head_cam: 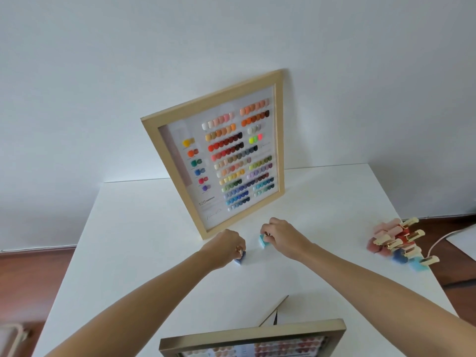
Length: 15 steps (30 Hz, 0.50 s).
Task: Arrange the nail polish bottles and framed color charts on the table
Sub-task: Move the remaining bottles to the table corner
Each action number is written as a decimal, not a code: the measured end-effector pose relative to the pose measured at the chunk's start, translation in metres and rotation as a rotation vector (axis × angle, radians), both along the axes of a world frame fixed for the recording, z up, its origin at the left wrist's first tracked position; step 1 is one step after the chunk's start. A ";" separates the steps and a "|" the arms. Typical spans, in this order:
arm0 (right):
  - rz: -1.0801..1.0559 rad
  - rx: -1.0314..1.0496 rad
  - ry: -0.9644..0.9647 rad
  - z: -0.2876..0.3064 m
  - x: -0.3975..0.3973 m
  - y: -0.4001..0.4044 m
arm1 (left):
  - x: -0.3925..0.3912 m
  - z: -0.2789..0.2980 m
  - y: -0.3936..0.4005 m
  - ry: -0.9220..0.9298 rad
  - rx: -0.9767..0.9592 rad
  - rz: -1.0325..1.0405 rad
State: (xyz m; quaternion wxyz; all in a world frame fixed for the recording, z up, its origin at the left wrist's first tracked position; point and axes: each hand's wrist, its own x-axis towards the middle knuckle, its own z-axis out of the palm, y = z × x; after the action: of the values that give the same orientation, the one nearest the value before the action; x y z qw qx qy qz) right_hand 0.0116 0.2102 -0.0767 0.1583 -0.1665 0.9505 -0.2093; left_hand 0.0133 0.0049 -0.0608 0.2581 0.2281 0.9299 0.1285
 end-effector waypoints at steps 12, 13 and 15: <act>-0.191 -0.011 0.035 0.017 0.036 0.082 | -0.007 0.026 0.064 0.010 0.190 0.054; -0.215 -0.008 0.036 0.019 0.040 0.091 | -0.008 0.028 0.074 -0.002 0.201 0.051; -0.261 -0.002 0.035 0.021 0.050 0.112 | -0.008 0.033 0.097 -0.029 0.225 0.036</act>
State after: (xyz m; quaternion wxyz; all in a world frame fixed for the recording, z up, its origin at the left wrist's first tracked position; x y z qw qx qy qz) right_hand 0.0619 0.3222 -0.0554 0.1128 -0.0453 0.9665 -0.2262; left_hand 0.0053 0.1018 -0.0274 0.2422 0.2370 0.9097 0.2400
